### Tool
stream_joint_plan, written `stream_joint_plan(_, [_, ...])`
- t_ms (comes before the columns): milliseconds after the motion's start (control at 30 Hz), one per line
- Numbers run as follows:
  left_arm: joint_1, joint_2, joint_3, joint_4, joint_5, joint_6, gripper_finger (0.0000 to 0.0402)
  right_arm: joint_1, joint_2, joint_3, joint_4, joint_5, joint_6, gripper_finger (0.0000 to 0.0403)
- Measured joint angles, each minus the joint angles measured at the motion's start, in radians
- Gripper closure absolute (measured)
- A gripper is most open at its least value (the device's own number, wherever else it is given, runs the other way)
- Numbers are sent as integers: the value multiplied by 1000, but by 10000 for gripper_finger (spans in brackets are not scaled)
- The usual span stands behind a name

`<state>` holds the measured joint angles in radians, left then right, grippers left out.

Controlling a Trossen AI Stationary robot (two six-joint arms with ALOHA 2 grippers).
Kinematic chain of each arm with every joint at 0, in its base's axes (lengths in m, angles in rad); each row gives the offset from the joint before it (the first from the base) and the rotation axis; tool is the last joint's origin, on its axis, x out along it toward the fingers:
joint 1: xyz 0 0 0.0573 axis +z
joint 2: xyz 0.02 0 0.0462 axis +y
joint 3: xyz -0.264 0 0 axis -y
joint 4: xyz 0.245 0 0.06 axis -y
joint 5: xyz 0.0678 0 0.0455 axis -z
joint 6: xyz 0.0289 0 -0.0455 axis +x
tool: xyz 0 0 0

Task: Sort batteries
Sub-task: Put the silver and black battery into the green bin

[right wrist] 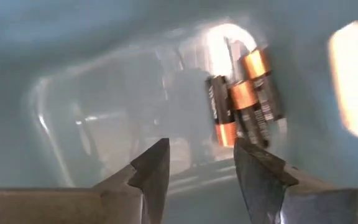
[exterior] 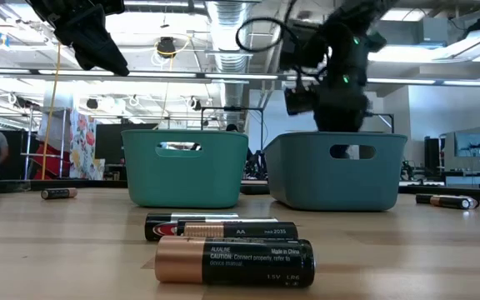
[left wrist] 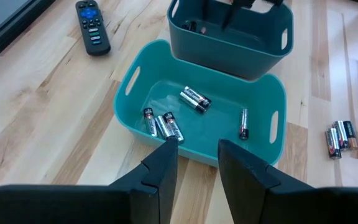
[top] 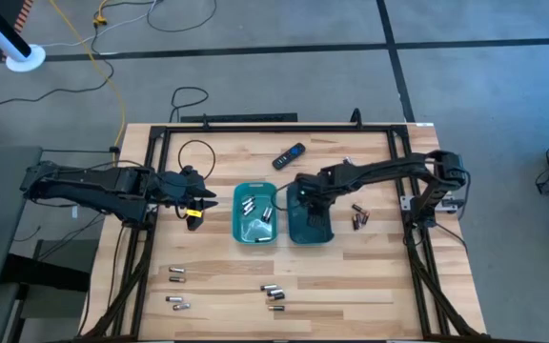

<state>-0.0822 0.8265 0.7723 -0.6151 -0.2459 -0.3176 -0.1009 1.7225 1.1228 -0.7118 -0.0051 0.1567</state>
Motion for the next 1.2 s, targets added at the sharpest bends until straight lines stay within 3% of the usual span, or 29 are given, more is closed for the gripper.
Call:
stream_joint_plan(167, [0, 0, 0, 0, 0, 0, 290, -39, -20, 149, -156, 2, 0, 219])
stream_joint_plan(333, [0, 0, 0, 0, 0, 0, 290, -107, -141, 203, -218, 62, 6, 241])
stream_joint_plan(467, [0, 0, 0, 0, 0, 0, 290, -212, -303, 148, -218, 170, 51, 258])
stream_joint_plan(700, [0, 0, 0, 0, 0, 0, 290, -467, -497, -60, -159, 173, 163, 270])
stream_joint_plan(933, [0, 0, 0, 0, 0, 0, 290, -610, -478, -182, -85, 165, 203, 270])
stream_joint_plan(1200, [0, 0, 0, 0, 0, 0, 290, -675, -299, -189, -41, 79, 177, 277])
